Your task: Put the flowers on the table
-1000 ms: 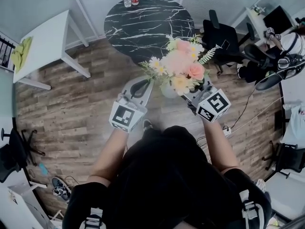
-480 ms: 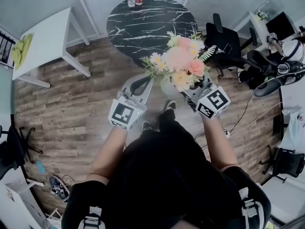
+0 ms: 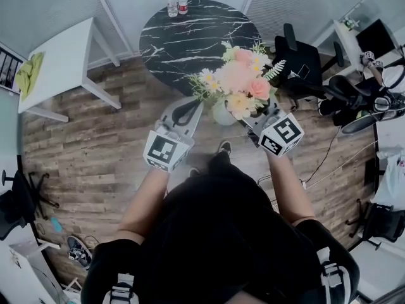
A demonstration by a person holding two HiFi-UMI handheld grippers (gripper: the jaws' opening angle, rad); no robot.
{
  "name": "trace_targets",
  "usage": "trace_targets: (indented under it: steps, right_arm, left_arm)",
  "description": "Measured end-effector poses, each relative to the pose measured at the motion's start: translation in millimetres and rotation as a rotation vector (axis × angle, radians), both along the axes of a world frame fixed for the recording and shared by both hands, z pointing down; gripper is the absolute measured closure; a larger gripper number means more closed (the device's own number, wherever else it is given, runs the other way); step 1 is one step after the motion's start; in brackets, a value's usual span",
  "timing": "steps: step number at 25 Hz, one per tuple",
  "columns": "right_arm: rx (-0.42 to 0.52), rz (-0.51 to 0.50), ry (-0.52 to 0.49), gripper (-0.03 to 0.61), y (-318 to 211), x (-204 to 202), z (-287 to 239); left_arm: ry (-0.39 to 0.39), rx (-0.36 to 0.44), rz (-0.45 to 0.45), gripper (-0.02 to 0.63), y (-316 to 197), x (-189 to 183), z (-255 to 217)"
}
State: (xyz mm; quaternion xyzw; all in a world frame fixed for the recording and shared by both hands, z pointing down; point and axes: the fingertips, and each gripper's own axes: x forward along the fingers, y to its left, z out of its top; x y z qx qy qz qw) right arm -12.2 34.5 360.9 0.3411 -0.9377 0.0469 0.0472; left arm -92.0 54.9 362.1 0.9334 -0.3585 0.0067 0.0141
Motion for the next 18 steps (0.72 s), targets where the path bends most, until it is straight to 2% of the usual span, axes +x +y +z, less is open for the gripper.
trace_targets:
  steps: [10, 18]
  right_arm:
    - [0.003, -0.028, -0.011, 0.239, -69.0, 46.8, 0.7]
    - [0.008, -0.061, -0.009, 0.239, -120.4, 90.3, 5.6]
  left_arm:
    - [-0.014, -0.015, -0.036, 0.603, -66.7, 43.4, -2.3]
    - [-0.03, -0.027, -0.059, 0.601, -116.5, 92.8, 0.4]
